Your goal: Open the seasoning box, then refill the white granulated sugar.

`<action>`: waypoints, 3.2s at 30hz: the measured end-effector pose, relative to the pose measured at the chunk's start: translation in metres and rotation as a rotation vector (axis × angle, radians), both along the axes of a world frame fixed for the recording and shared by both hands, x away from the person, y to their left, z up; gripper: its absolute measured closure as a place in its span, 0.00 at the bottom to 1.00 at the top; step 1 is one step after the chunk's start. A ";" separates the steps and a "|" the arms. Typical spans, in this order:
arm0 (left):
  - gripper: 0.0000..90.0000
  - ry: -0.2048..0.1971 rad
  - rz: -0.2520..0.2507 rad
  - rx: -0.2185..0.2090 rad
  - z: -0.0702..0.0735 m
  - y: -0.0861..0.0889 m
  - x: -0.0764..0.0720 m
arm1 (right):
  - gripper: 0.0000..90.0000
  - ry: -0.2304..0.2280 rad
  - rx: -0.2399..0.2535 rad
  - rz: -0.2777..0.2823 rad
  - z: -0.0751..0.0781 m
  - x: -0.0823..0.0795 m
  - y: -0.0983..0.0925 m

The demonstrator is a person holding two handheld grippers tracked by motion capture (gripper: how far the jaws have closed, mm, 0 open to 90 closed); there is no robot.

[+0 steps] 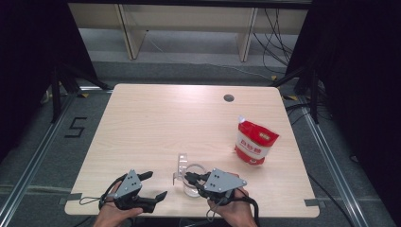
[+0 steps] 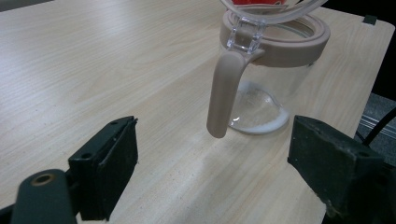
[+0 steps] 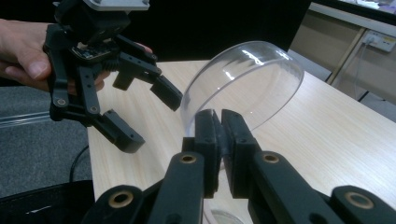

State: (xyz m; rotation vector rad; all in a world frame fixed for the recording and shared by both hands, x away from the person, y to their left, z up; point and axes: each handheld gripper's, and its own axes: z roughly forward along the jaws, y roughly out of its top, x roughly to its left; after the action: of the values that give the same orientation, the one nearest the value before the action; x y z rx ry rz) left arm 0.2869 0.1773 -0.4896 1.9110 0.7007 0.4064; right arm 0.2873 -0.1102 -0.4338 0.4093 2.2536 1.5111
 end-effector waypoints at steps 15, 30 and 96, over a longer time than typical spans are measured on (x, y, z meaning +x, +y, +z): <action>0.17 0.008 0.006 -0.003 0.001 0.001 0.000 | 0.94 0.004 -0.012 0.021 -0.001 0.000 0.007; 0.17 0.019 0.008 -0.013 0.000 0.000 0.000 | 0.76 0.020 0.043 -0.104 -0.002 0.012 -0.033; 0.17 0.015 -0.018 0.010 -0.001 -0.004 0.001 | 0.31 0.104 0.109 -0.557 -0.037 0.008 -0.197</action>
State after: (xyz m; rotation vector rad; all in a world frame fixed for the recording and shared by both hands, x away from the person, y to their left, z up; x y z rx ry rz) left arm 0.2880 0.1729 -0.4902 1.9299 0.6917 0.3852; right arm 0.2957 -0.3074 -0.4711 1.0670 1.9030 1.3330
